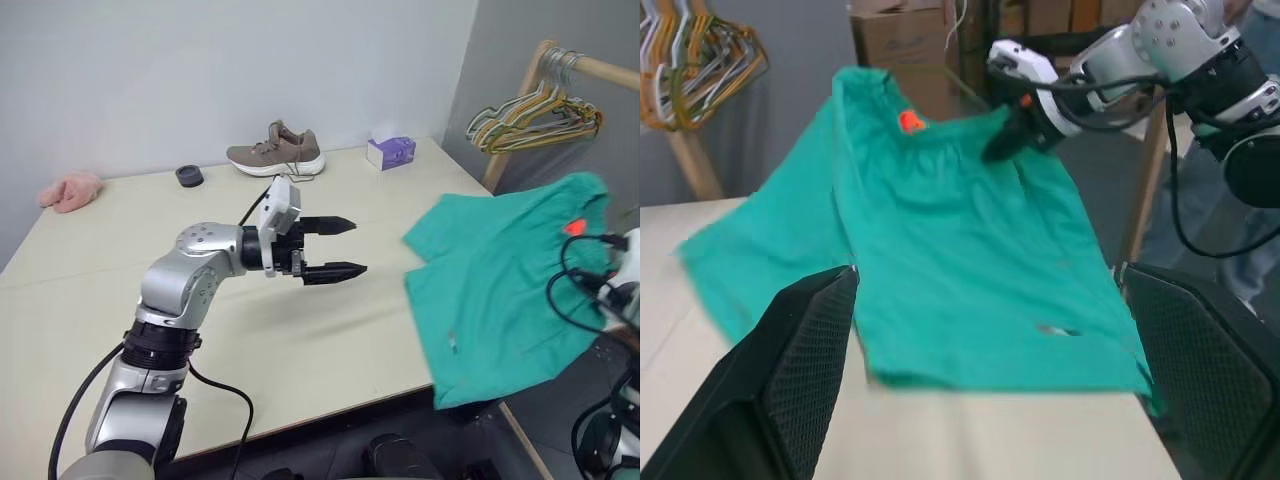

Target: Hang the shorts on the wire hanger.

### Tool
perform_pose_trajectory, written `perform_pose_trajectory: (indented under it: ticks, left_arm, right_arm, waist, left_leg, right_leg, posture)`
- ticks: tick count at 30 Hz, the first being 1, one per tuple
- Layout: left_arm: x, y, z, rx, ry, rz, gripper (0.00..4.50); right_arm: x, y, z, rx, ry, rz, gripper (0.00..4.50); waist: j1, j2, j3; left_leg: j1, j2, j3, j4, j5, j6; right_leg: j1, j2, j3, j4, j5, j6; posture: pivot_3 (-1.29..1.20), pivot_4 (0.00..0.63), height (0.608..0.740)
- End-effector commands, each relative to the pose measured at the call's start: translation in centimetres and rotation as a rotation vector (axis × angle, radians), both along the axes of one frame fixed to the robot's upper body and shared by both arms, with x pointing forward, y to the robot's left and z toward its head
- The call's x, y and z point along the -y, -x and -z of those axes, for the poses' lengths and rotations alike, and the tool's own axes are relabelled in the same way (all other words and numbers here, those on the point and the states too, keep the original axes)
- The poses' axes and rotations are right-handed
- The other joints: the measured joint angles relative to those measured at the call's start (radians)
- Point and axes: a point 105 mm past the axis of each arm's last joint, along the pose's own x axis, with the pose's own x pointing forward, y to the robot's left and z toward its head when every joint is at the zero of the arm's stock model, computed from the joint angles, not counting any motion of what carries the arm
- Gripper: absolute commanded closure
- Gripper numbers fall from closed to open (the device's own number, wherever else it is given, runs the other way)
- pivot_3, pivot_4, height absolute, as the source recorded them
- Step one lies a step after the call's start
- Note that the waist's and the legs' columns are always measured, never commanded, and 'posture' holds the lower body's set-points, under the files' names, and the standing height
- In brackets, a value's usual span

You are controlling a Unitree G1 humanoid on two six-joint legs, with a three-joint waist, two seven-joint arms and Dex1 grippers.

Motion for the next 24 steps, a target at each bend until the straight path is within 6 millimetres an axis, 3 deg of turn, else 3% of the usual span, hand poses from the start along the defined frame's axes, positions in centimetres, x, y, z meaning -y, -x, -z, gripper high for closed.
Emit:
perform_pose_trajectory:
  ticks: [1,5,8,24]
  left_arm:
    - [1.9,0.3,-1.7,0.111,0.008,0.035,0.04]
    - [3.5,0.9,-2.6,0.139,0.020,0.089,0.04]
    - [4.3,1.3,-2.9,0.157,0.020,0.123,0.04]
    - [6.5,2.4,-4.0,0.149,0.028,0.256,0.04]
  right_arm:
    - [3.3,-0.1,-4.2,0.120,0.066,0.137,4.50]
    - [5.8,-0.3,-6.4,0.164,0.090,0.231,4.50]
    - [6.8,-0.2,-7.0,0.169,0.089,0.271,4.50]
    - [10.0,1.5,-6.5,0.075,0.087,0.332,4.50]
  waist:
    - [-0.009,0.001,0.000]
    - [-0.021,0.001,0.000]
    - [-0.032,0.001,0.000]
    - [-0.042,0.003,0.000]
  left_leg:
    - [0.000,0.000,0.001,0.000,0.000,0.000]
    - [0.001,0.000,0.007,-0.001,0.000,0.000]
    - [0.001,0.000,0.011,-0.001,0.000,0.000]
    - [0.003,0.000,0.016,-0.002,-0.001,0.001]
  right_leg:
    - [0.000,0.000,0.001,0.000,0.001,-0.001]
    - [0.002,0.000,0.003,-0.001,-0.001,0.002]
    - [0.003,0.000,0.004,-0.001,-0.002,0.002]
    - [0.003,0.001,0.007,-0.002,-0.003,0.004]
  posture:
    - [-0.34,0.000,0.740]
    - [-0.34,0.000,0.740]
    - [-0.34,0.000,0.740]
    - [-0.36,0.000,0.740]
